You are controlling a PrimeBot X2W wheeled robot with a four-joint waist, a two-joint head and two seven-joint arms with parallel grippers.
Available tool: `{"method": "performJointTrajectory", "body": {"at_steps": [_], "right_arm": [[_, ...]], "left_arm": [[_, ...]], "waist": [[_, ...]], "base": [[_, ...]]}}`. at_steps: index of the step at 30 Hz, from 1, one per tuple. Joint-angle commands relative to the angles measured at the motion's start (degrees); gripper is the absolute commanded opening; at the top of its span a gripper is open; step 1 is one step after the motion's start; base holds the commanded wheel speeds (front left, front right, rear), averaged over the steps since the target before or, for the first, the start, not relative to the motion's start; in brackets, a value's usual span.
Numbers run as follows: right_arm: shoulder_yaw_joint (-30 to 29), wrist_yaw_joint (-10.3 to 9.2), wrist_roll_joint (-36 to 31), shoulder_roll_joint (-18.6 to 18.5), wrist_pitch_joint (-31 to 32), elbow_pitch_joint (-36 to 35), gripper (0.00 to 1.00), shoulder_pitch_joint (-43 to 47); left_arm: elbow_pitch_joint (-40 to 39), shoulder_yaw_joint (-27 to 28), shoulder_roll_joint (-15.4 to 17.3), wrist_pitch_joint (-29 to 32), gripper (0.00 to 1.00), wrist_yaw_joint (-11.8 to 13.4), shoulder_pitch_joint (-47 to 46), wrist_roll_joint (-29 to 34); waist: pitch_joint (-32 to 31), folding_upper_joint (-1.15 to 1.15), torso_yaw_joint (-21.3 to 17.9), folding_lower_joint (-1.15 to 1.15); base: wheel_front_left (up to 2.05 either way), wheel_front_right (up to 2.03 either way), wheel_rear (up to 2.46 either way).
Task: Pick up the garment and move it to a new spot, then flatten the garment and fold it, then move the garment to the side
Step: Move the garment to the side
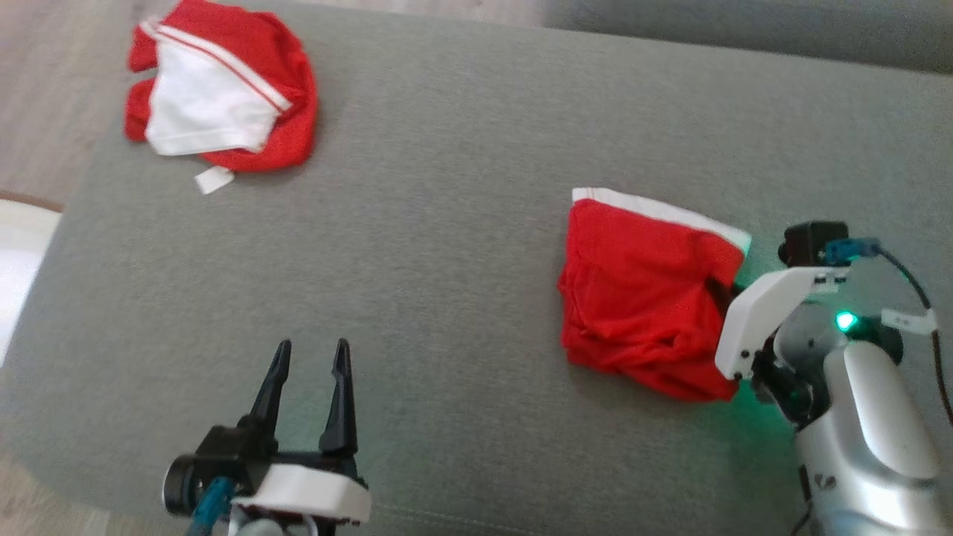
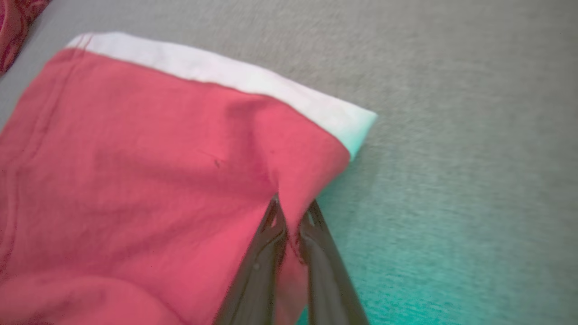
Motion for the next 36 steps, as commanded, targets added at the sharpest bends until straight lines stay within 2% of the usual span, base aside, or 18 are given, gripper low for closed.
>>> {"method": "performJointTrajectory", "body": {"at_steps": [1, 5, 13, 20, 22, 27, 32, 36], "right_arm": [[1.2, 0.37, 0.0, -1.0, -1.3, -2.4, 0.00, -2.8], [1.9, 0.37, 0.0, -2.8, -3.9, -3.9, 0.00, -5.0], [1.0, 0.37, 0.1, -5.5, -6.2, -6.7, 0.00, -9.2], [-1.6, 0.37, 0.7, -5.4, -8.4, -7.4, 0.00, -11.5], [-2.8, 0.37, 0.9, -5.8, -9.3, -7.0, 0.00, -11.8], [-4.0, 0.37, 0.8, -6.6, -9.5, -6.6, 0.00, -12.3], [-4.2, 0.37, 0.0, -8.0, -8.9, -5.8, 0.00, -15.3], [-3.6, 0.37, -2.1, -11.8, -7.9, -4.1, 0.00, -19.1]], "left_arm": [[-2.0, 1.9, 0.2, -0.7, 1.00, -0.2, -2.9, 0.9], [-2.7, 1.3, -0.2, -0.7, 1.00, -0.6, -4.9, 1.9], [-4.7, 0.4, 1.0, 1.2, 1.00, -1.0, -9.9, 3.9], [-7.1, -0.4, 2.7, 4.2, 1.00, -1.0, -13.3, 5.7], [-7.7, -1.0, 2.8, 5.1, 1.00, -1.1, -14.0, 6.1], [-8.5, -1.8, 2.8, 5.9, 1.00, -1.0, -14.4, 6.4], [-9.3, -2.2, 2.9, 6.3, 1.00, -0.7, -14.5, 6.6], [-9.9, -2.3, 3.0, 6.4, 1.00, -0.4, -14.9, 6.9]], "waist": [[1.5, 0.00, -2.3, -0.01], [3.9, 0.00, -7.6, -0.01], [9.6, 0.00, -21.4, -0.01], [12.6, 0.00, -29.5, -0.01], [12.9, 0.00, -30.9, -0.01], [13.3, 0.00, -31.0, -0.01], [14.7, 0.00, -29.2, -0.01], [16.1, 0.00, -26.8, -0.01]], "base": [[0.00, 0.00, 0.00], [0.00, 0.00, 0.00], [0.00, 0.00, 0.00], [0.00, 0.00, 0.00], [0.00, 0.00, 0.00], [0.00, 0.00, 0.00], [0.00, 0.00, 0.00], [0.00, 0.00, 0.00]]}}
